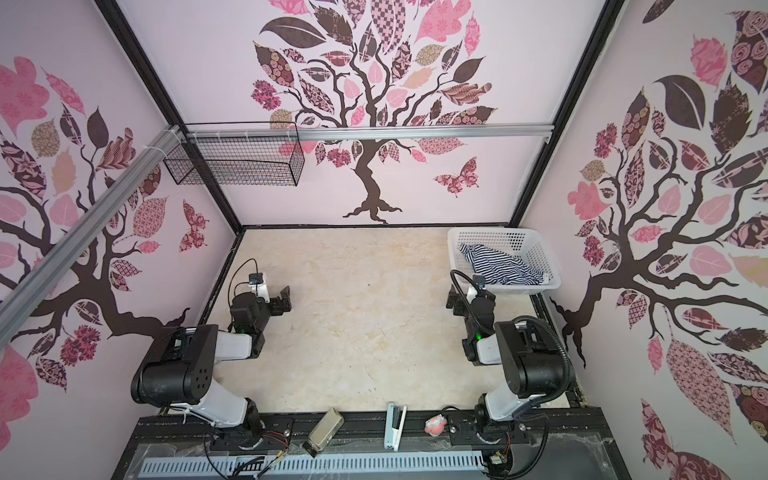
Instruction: Fold and stack the tank tops
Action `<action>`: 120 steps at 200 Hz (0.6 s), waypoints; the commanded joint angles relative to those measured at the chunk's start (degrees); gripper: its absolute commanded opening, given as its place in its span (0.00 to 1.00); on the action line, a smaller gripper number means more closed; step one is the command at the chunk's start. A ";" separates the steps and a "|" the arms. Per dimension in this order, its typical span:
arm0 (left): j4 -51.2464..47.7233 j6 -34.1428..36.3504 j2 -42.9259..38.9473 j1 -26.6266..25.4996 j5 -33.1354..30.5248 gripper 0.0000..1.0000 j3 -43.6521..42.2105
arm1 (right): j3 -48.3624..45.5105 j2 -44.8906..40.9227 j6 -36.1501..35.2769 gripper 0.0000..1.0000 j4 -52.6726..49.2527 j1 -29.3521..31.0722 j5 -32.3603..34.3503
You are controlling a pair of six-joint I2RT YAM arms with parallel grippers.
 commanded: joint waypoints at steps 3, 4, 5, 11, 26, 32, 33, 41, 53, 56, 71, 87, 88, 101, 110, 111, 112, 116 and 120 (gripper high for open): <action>-0.01 0.14 -1.05 -0.15 -0.29 0.97 0.73 | 0.66 0.09 0.52 1.00 1.67 -0.21 -0.43; -0.01 0.18 -1.05 -0.15 -0.29 0.97 0.68 | 0.71 0.11 0.52 1.00 1.67 -0.21 -0.42; -0.01 0.16 -1.05 -0.15 -0.29 0.97 0.70 | 0.74 0.11 0.52 1.00 1.66 -0.17 -0.42; -0.01 0.18 -1.05 -0.15 -0.29 0.97 0.77 | 0.73 0.12 0.52 1.00 1.66 -0.21 -0.52; -0.01 0.20 -1.05 -0.15 -0.29 0.97 0.75 | 0.83 0.12 0.52 1.00 1.50 -0.20 -0.54; -0.02 0.16 -1.05 -0.15 -0.29 0.97 0.76 | 0.84 0.12 0.52 1.00 1.41 -0.22 -0.55; -0.02 0.19 -1.05 -0.15 -0.29 0.97 0.74 | 0.80 0.12 0.52 1.00 1.45 -0.22 -0.53; -0.01 0.14 -1.05 -0.15 -0.29 0.97 0.78 | 0.91 0.12 0.53 1.00 1.37 -0.24 -0.51; -0.01 0.14 -1.06 -0.13 -0.29 0.97 0.79 | 0.89 0.12 0.55 1.00 1.31 -0.30 -0.59; -0.01 0.20 -1.05 -0.15 -0.27 0.97 0.74 | 0.92 0.12 0.53 1.00 1.31 -0.30 -0.64; -0.01 0.18 -1.05 -0.15 -0.27 0.97 0.82 | 0.93 0.12 0.52 1.00 1.31 -0.23 -0.60; -0.01 0.16 -1.05 -0.15 -0.29 0.97 0.86 | 0.84 0.03 0.52 1.00 1.36 -0.30 -0.65; -0.01 0.19 -1.05 -0.19 -0.29 0.97 0.84 | 0.79 0.03 0.52 1.00 1.33 -0.30 -0.62; -0.01 0.16 -1.05 -0.15 -0.25 0.97 0.77 | 0.81 0.03 0.52 1.00 1.40 -0.30 -0.66; -0.01 0.14 -1.05 -0.15 -0.29 0.97 0.86 | 0.70 0.03 0.52 1.00 1.48 -0.28 -0.64; -0.01 0.18 -1.05 -0.15 -0.29 0.97 0.84 | 0.72 0.03 0.52 1.00 1.48 -0.29 -0.62; -0.01 0.20 -1.05 -0.15 -0.29 0.97 0.78 | 0.69 0.03 0.52 1.00 1.49 -0.25 -0.60; -0.01 0.20 -1.05 -0.15 -0.29 0.97 0.76 | 0.75 0.03 0.52 1.00 1.49 -0.30 -0.66; -0.02 0.22 -1.05 -0.15 -0.29 0.97 0.79 | 0.75 0.03 0.52 1.00 1.48 -0.30 -0.61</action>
